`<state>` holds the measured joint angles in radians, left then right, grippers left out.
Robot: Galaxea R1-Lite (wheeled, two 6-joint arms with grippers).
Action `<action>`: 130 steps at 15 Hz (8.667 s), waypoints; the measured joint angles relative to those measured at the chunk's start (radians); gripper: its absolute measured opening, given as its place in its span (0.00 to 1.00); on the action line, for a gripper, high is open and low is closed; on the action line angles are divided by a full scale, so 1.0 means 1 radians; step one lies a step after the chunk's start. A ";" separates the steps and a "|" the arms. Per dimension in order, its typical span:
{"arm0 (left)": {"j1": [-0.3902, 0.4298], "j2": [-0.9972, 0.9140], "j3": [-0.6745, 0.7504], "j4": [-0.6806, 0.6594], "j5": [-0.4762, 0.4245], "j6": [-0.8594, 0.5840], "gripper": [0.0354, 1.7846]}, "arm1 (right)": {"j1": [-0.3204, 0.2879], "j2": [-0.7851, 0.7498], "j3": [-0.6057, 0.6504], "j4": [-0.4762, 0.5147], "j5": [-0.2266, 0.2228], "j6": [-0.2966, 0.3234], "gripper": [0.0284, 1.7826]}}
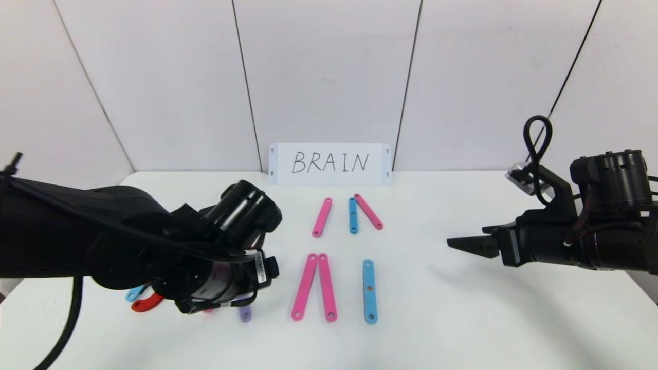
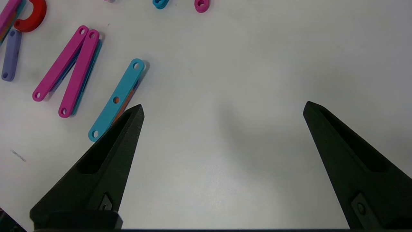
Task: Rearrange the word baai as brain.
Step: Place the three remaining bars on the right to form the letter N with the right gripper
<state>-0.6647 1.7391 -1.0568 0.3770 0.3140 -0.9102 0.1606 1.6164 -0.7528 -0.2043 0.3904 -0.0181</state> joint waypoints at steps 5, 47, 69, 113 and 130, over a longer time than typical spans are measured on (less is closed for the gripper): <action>0.110 -0.154 0.047 -0.049 -0.232 0.282 0.97 | 0.004 -0.001 0.003 -0.001 0.000 0.000 0.97; 0.614 -0.127 -0.207 -0.163 -0.718 0.954 0.97 | 0.435 0.609 -0.894 0.190 -0.495 0.203 0.97; 0.609 -0.093 -0.209 -0.168 -0.727 0.956 0.97 | 0.513 0.916 -1.158 0.186 -0.560 0.199 0.84; 0.602 -0.076 -0.209 -0.168 -0.724 0.955 0.97 | 0.554 0.304 -0.095 -0.110 -0.760 0.557 0.15; 0.602 -0.076 -0.209 -0.166 -0.724 0.956 0.97 | 0.540 0.319 -0.030 -0.117 -0.781 0.581 0.15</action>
<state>-0.0630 1.6630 -1.2655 0.2111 -0.4102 0.0460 0.7009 1.9357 -0.7832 -0.3217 -0.3904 0.5628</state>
